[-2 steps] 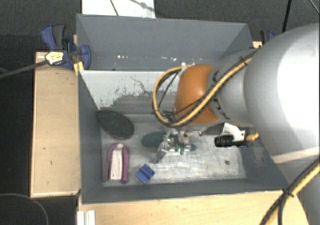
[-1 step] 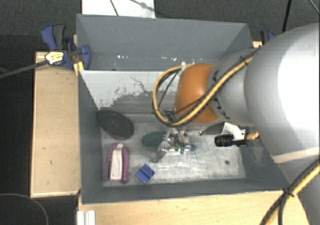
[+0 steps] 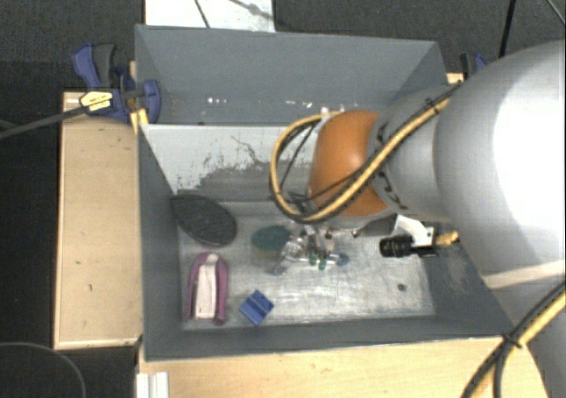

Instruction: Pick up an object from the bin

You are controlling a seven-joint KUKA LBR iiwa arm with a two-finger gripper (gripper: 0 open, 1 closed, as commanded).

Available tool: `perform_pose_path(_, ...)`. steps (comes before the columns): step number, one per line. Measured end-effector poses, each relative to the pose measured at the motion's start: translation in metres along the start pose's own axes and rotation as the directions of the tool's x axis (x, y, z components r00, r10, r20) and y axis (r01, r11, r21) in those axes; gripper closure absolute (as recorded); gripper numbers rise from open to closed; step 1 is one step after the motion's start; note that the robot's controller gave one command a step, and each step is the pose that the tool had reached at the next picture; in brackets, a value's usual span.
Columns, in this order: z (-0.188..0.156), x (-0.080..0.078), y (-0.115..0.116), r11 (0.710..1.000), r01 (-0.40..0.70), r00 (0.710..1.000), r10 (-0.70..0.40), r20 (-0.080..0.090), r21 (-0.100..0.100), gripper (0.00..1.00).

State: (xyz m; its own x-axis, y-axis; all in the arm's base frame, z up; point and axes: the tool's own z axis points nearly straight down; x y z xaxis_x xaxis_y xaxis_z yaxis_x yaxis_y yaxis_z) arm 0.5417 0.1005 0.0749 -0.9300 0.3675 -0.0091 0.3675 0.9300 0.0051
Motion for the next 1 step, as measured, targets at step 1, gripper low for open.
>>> perform_pose_path(1, -0.0999, -0.0029, 0.0016, 1.000, 0.007, 1.000, -0.007, -0.001, 0.000, 1.00)
